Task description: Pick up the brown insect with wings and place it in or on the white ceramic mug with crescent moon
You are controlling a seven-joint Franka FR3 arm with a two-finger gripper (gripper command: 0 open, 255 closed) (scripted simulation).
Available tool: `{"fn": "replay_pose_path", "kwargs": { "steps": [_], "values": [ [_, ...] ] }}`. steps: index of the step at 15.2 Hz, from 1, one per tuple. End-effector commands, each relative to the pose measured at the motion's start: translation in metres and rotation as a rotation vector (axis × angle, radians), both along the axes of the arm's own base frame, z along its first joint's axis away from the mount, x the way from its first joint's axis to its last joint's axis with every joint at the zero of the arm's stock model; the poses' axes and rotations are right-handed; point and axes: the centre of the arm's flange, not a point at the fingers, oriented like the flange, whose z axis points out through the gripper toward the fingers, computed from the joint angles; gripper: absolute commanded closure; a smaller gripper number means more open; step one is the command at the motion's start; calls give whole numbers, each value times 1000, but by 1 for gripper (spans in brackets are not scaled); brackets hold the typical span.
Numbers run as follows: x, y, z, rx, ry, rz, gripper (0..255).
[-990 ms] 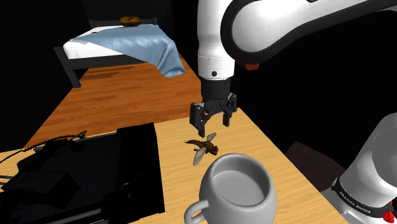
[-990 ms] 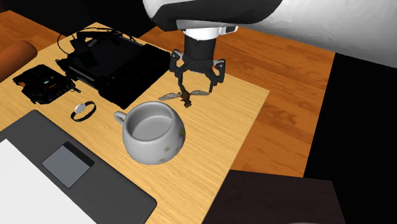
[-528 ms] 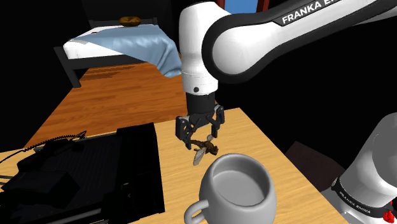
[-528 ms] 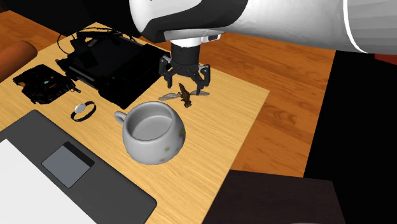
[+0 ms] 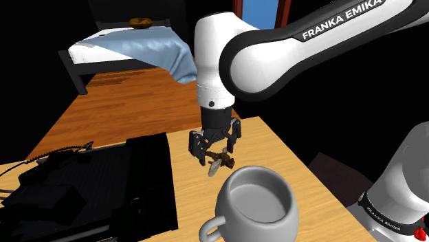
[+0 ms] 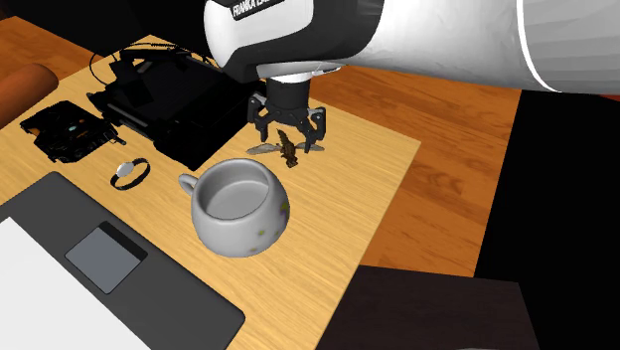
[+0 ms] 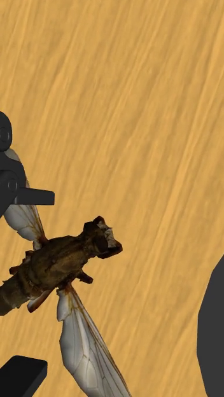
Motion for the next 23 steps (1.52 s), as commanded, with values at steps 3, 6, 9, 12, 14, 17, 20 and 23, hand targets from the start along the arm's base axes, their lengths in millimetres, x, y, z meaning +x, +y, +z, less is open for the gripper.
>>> {"fn": "replay_pose_path", "kwargs": {
  "steps": [3,6,9,12,14,17,20,23],
  "values": [
    [-2,0,-10,-7,20,2,0],
    [-2,-1,-7,-7,19,2,255],
    [1,-1,-8,-7,19,2,255],
    [4,0,-9,-7,19,2,255],
    [-2,0,-4,-7,20,2,255],
    [-2,0,11,-7,20,2,255],
    [-2,0,27,-7,20,2,255],
    [-2,0,43,-7,20,2,255]
  ]
}}
